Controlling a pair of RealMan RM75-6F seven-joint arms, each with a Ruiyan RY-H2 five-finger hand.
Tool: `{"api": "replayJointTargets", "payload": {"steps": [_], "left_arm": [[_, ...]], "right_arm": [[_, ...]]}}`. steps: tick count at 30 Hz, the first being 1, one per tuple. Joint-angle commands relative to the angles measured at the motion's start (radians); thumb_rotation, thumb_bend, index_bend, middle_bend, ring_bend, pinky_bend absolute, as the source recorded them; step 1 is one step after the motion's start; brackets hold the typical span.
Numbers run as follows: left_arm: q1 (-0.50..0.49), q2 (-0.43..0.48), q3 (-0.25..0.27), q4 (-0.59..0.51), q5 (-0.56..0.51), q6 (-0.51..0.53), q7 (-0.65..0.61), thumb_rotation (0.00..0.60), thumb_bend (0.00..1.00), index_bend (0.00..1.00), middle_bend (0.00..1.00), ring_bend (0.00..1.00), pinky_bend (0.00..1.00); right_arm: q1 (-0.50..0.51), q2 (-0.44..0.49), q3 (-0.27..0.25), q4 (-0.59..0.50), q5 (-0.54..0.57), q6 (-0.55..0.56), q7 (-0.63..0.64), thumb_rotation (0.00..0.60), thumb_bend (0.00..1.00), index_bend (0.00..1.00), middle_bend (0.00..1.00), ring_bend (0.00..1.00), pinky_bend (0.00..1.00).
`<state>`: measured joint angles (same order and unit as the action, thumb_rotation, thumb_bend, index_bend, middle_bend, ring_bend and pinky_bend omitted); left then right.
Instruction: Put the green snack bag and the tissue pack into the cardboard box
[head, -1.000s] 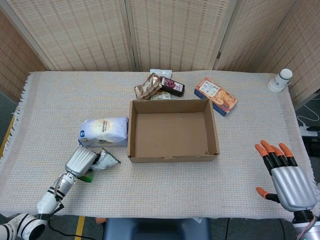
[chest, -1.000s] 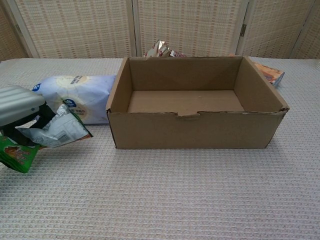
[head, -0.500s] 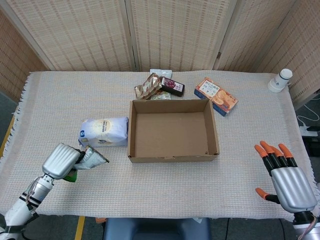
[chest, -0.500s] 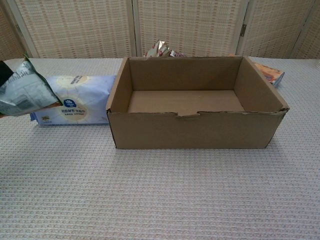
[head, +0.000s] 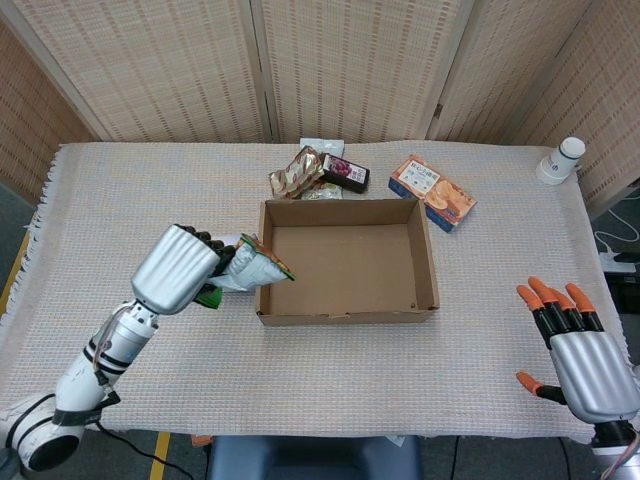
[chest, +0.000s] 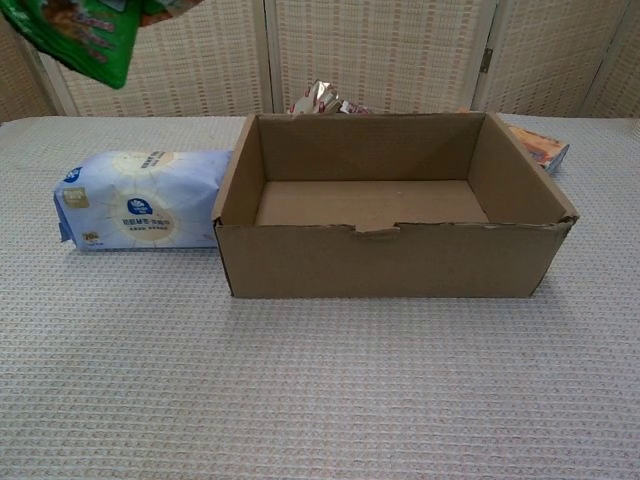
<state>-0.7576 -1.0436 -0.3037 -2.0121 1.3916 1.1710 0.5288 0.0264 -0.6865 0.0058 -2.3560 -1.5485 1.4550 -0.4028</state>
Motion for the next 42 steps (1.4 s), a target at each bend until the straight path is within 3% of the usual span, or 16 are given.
{"api": "replayJointTargets", "payload": {"steps": [1,5,11,26,27,28,30,31,34,42], "left_arm": [[-0.128,-0.238,-0.073,0.116,-0.063,0.037,0.081,0.6,0.45,0.78,0.92,0.79,0.87],[-0.212,-0.398,-0.092,0.242,-0.149,0.014,0.136,0.6,0.45,0.78,0.92,0.79,0.87],[-0.301,-0.539,-0.099,0.398,-0.207,-0.027,0.152,0.6,0.46,0.78,0.92,0.79,0.87],[-0.4,-0.744,-0.105,0.718,-0.217,-0.078,-0.008,0.6,0.48,0.76,0.89,0.77,0.84],[-0.403,-0.744,-0.104,0.716,-0.229,-0.102,-0.025,0.6,0.47,0.68,0.81,0.7,0.79],[-0.406,-0.731,-0.094,0.71,-0.249,-0.145,-0.021,0.6,0.43,0.53,0.66,0.58,0.69],[-0.415,-0.695,-0.088,0.682,-0.283,-0.207,-0.001,0.6,0.29,0.11,0.21,0.22,0.35],[-0.417,-0.687,-0.089,0.676,-0.287,-0.211,0.004,0.6,0.23,0.01,0.07,0.09,0.22],[-0.413,-0.674,-0.094,0.662,-0.296,-0.196,0.007,0.6,0.19,0.0,0.0,0.0,0.11],[-0.376,-0.567,-0.091,0.568,-0.313,-0.153,0.06,0.6,0.18,0.0,0.0,0.0,0.11]], "right_arm": [[0.003,0.007,0.007,0.0,0.015,0.003,0.004,0.6,0.0,0.05,0.01,0.0,0.0],[0.008,0.011,0.013,0.0,0.036,0.0,0.007,0.6,0.0,0.05,0.01,0.0,0.0],[0.013,0.014,0.017,0.0,0.059,-0.002,0.008,0.6,0.0,0.05,0.01,0.0,0.0],[0.044,0.019,0.046,0.0,0.174,-0.017,0.004,0.6,0.0,0.05,0.01,0.0,0.0],[0.045,0.019,0.046,0.0,0.177,-0.018,0.004,0.6,0.0,0.05,0.01,0.0,0.0],[0.046,0.019,0.046,0.0,0.18,-0.018,0.004,0.6,0.0,0.05,0.01,0.0,0.0],[0.047,0.021,0.046,0.0,0.185,-0.02,0.004,0.6,0.0,0.05,0.01,0.0,0.0],[0.048,0.023,0.045,0.0,0.187,-0.021,0.004,0.6,0.0,0.05,0.01,0.0,0.0],[0.048,0.03,0.043,0.0,0.188,-0.023,0.005,0.6,0.0,0.05,0.01,0.0,0.0],[0.047,0.028,0.034,0.0,0.167,-0.024,0.005,0.6,0.0,0.05,0.01,0.0,0.0]]}}
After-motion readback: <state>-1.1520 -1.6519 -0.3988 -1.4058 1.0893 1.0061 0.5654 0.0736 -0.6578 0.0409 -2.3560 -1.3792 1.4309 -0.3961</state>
